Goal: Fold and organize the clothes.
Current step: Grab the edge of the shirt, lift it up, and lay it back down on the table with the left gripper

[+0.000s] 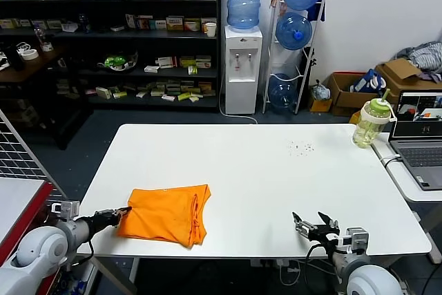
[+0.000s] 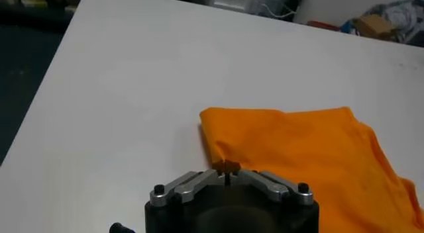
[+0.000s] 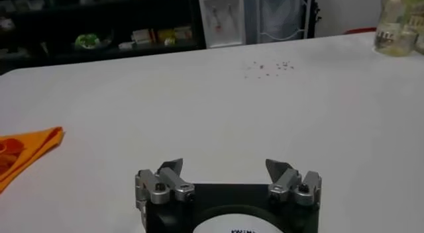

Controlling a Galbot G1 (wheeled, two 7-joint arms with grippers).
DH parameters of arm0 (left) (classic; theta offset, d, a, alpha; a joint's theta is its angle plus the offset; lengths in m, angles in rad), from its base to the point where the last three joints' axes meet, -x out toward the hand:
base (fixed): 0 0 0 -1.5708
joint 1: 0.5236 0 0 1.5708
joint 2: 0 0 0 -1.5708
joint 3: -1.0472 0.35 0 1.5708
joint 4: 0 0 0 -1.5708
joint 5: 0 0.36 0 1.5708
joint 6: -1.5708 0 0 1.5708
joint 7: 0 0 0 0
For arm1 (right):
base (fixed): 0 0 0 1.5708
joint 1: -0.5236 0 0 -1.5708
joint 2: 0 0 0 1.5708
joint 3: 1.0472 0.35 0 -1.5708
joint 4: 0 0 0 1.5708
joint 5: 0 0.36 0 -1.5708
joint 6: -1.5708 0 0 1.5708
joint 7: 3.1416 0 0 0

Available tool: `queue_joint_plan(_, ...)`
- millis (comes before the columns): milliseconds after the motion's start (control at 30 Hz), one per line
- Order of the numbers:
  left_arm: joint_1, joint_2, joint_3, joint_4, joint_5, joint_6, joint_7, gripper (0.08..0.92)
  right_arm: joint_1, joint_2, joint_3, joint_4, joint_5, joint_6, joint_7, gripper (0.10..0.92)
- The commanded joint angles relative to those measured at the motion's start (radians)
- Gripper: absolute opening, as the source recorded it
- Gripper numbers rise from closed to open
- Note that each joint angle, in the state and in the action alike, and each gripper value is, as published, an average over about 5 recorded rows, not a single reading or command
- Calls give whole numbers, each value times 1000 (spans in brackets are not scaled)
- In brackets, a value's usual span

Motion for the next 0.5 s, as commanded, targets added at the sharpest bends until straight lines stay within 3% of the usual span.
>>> queue_joint_plan(33, 22, 10, -45, -147, -25, 7, -47, 90, 0, -1, 4, 0, 1, 5, -2, 823)
queue_joint_plan(267, 46, 95, -106, -301, -22, 65, -125, 90, 20, -2, -4, -11, 0, 16, -6, 823)
queue_joint_plan(500, 55, 224, -174, -277, 75, 98, -141, 90, 51, -7, -22, -10, -8, 30, -10, 823)
